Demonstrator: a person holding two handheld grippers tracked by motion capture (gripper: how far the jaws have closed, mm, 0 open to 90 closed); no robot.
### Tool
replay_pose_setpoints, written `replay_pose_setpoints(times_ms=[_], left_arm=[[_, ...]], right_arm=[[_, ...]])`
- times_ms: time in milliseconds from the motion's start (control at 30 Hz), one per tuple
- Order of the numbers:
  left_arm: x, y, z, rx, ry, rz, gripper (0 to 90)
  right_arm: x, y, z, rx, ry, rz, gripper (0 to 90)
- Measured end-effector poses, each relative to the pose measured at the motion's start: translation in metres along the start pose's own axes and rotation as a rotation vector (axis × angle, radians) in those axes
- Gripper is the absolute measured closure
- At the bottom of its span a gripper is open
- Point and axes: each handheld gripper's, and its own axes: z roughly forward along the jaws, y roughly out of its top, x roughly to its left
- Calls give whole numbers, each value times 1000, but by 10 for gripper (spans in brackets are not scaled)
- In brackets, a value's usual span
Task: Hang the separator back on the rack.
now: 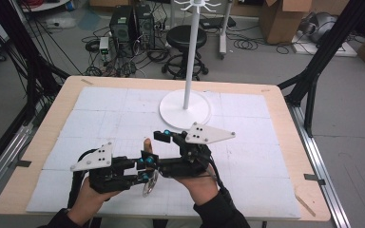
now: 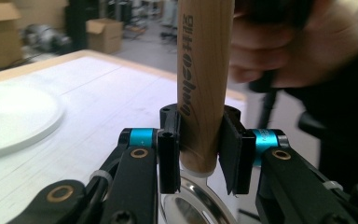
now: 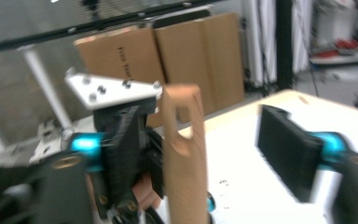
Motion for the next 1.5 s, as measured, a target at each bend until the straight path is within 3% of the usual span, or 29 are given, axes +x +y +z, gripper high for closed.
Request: replay_pose_setpoints(times_ms=[100, 167, 233, 267, 300, 333, 500, 567, 667, 1000, 1267, 1333, 1433, 1467, 1500], left_arm=[[-1, 4, -3, -30, -103, 0, 707], [-1, 4, -3, -36, -113, -1, 707], [-2, 5, -3, -31, -159, 12, 707], [-2, 5, -2, -29, -169, 13, 707], [-2, 5, -2, -29, -169, 13, 706], [-3, 5, -1, -28, -185, 11, 706], [-4, 4, 1, -12, -220, 16, 706], [-4, 4, 1, -10, -228, 16, 706], [-5, 3, 2, -6, -246, 21, 706], [-6, 3, 5, -2, -278, 29, 706], [-6, 1, 7, 9, -286, 29, 705], [-4, 0, 7, -10, -263, 3, 691], [-3, -1, 8, -4, -225, -26, 475], [-3, -2, 9, -8, -159, -19, 421], [-3, -2, 9, -8, -159, -19, 404]], right_arm=[[-5, -2, -7, 16, 96, -64, 221], [-9, -4, -12, 5, 146, -69, 222], [-12, -6, -15, 0, 214, -61, 222], [-13, -7, -15, 4, 254, -65, 223], [-13, -7, -15, 4, 254, -65, 223], [-14, -8, -14, 13, 313, -58, 280], [-16, -10, -6, 47, 425, -36, 422], [-17, -11, -4, 53, 436, -33, 442], [-16, -12, 2, 67, 497, -34, 512], [-13, -12, 2, 81, 541, -50, 649], [-10, -13, 0, 90, 510, -75, 706], [-10, -13, -1, 85, 489, -77, 708], [-8, -13, -2, 98, 396, -70, 709], [-8, -13, -2, 101, 359, -65, 709], [-8, -13, -2, 100, 316, -55, 709]])
